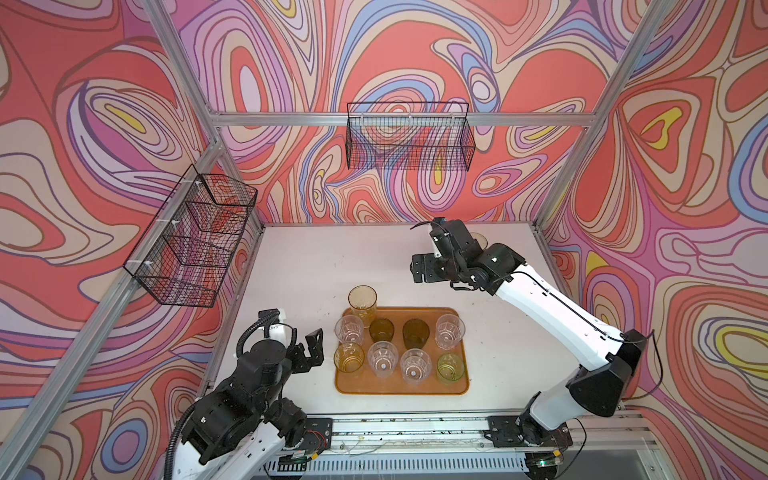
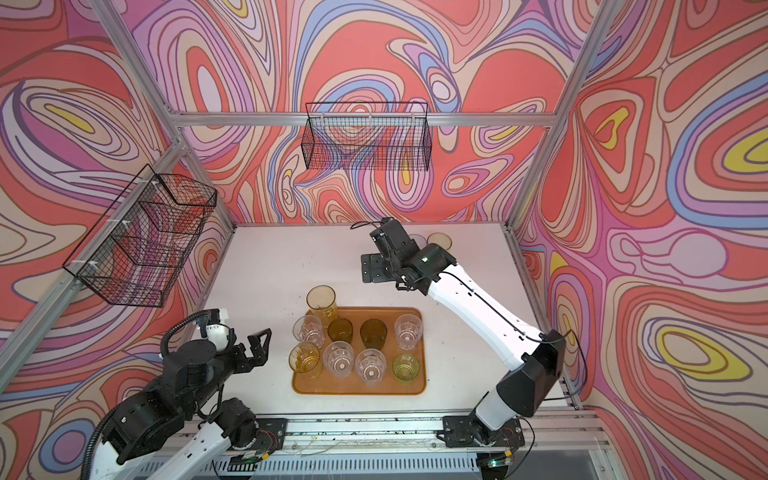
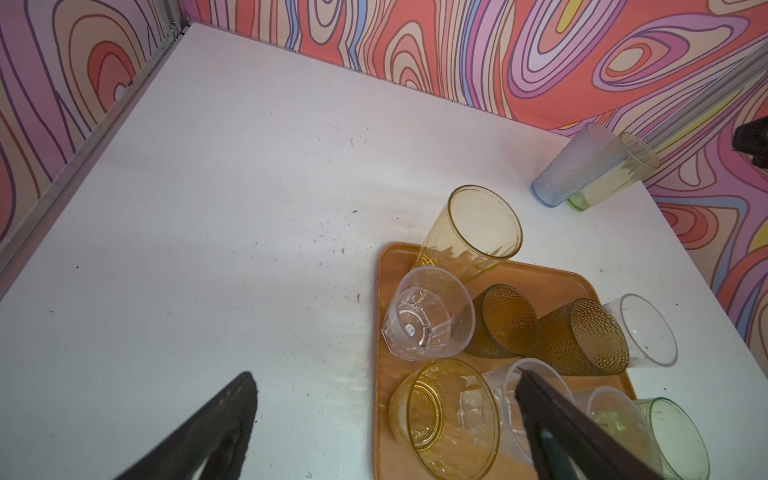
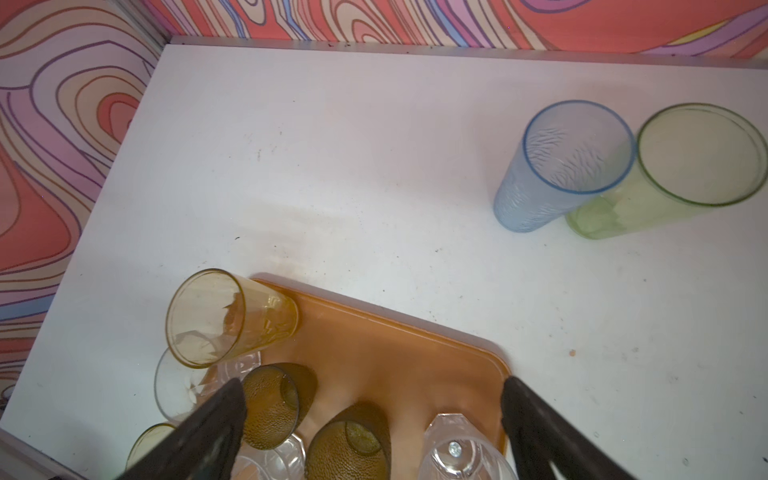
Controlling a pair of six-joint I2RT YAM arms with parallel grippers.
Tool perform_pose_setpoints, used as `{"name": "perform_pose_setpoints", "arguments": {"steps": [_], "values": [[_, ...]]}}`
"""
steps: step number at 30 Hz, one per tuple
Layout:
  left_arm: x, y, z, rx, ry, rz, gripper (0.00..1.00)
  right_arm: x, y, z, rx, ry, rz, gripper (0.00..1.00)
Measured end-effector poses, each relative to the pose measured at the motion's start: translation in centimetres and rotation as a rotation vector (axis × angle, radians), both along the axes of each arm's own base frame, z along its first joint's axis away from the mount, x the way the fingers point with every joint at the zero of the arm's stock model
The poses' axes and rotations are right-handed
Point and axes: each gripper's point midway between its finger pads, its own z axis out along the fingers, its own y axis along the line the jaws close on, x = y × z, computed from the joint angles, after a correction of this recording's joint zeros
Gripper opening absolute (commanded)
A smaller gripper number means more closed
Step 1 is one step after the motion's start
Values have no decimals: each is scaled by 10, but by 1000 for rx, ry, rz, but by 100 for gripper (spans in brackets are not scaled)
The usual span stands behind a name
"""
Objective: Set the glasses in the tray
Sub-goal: 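Raise the right gripper and move it over the blue textured glass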
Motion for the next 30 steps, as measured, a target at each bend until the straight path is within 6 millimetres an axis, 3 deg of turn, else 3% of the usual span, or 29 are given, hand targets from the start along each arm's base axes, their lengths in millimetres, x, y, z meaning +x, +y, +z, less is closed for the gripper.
{"name": "perform_pose_setpoints", "arguments": {"steps": [9, 15, 22, 30], "values": [[3, -21, -7, 7, 53, -98, 100, 16, -64, -13, -25, 12, -154, 98], [13, -50, -4, 3, 96, -215, 100, 27, -88, -15, -23, 13, -210, 98], [27, -83, 4, -11, 96, -344, 100, 52, -93, -21, -11, 25, -215, 98], [28, -87, 18, 51, 31, -412, 100, 101, -84, -33, -26, 41, -185, 94]]}}
